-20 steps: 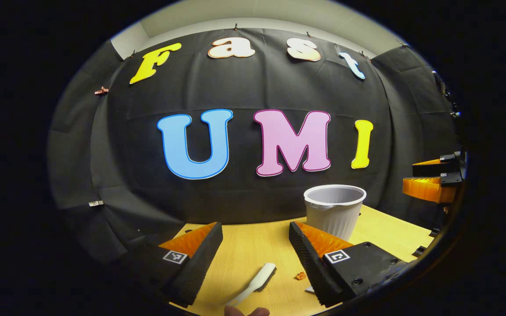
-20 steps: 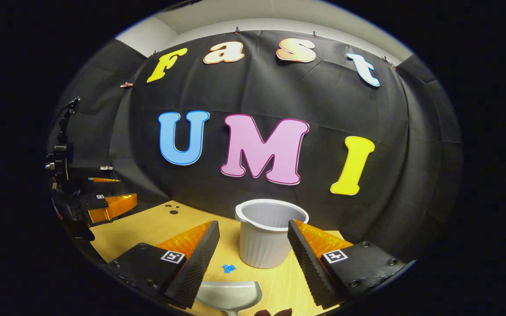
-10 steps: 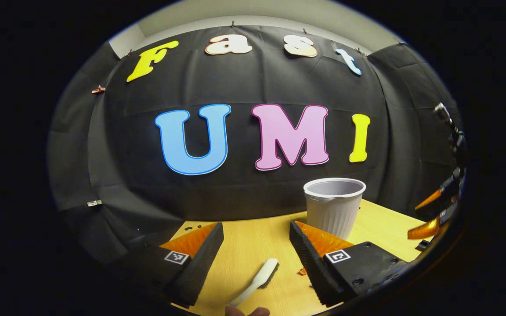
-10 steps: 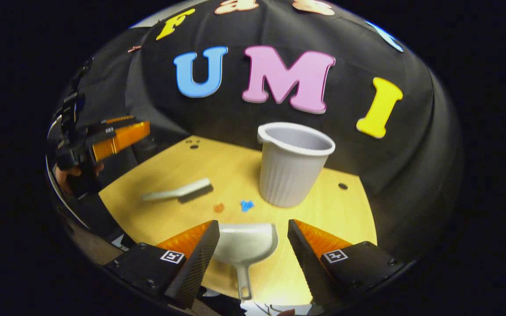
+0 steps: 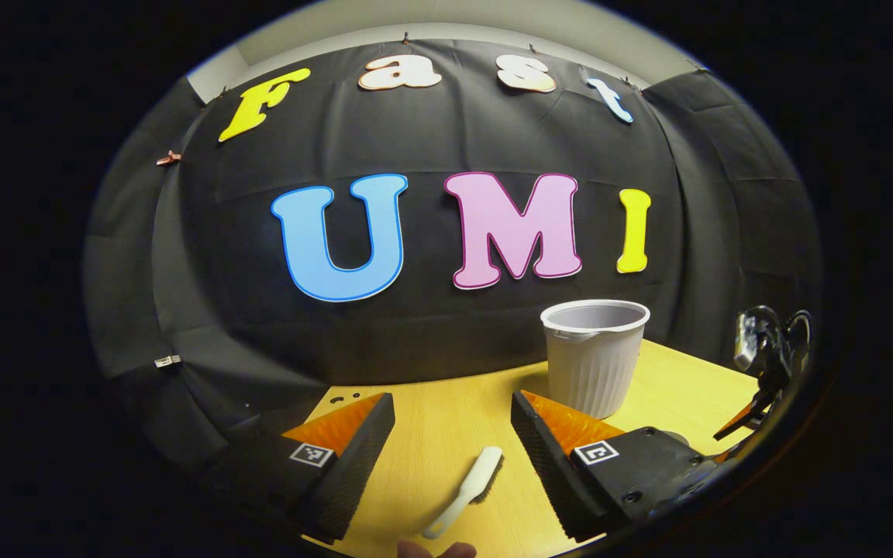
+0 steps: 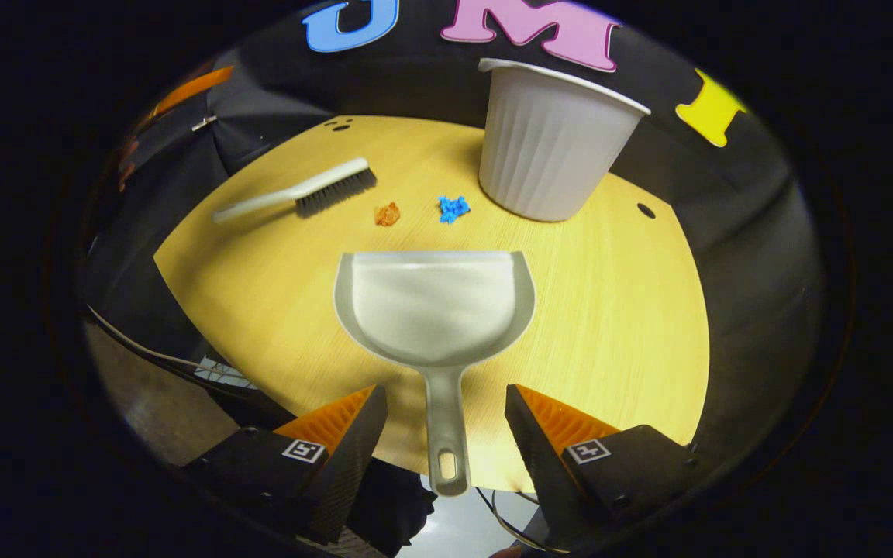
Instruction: Pick up the small broom and dustpan from the desktop, sweep the trash into the dustpan with the broom, and then empty the trash into the garbage bin.
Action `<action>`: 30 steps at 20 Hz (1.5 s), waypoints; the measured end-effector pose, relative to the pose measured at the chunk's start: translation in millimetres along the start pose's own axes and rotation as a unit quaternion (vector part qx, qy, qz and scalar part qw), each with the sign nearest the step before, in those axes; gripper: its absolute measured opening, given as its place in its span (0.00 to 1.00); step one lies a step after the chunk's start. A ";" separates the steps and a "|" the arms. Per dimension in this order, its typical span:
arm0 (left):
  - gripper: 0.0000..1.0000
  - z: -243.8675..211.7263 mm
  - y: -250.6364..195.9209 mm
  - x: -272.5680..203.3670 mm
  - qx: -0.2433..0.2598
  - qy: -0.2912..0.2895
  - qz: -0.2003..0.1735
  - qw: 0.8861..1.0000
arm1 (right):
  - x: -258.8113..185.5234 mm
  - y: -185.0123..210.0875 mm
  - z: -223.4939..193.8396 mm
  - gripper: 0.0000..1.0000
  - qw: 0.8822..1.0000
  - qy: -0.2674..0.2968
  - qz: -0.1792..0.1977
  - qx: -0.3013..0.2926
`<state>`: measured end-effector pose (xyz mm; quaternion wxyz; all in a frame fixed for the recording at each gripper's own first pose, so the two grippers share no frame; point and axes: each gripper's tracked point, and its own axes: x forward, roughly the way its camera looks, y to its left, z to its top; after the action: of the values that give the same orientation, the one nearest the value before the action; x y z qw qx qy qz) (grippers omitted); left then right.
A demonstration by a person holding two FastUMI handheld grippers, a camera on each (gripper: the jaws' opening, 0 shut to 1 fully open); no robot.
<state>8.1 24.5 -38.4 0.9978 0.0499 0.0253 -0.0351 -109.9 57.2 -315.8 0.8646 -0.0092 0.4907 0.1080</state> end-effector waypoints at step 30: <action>0.95 -126.6 -8.5 39.5 -0.010 0.203 -0.082 0.976 | 41.5 10.6 5.5 0.37 0.998 0.039 0.049 0.009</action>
<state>40.9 26.2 -167.2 0.9662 0.0437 0.2312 -0.1053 -86.7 75.6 -347.3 0.8383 0.0184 0.5251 0.1452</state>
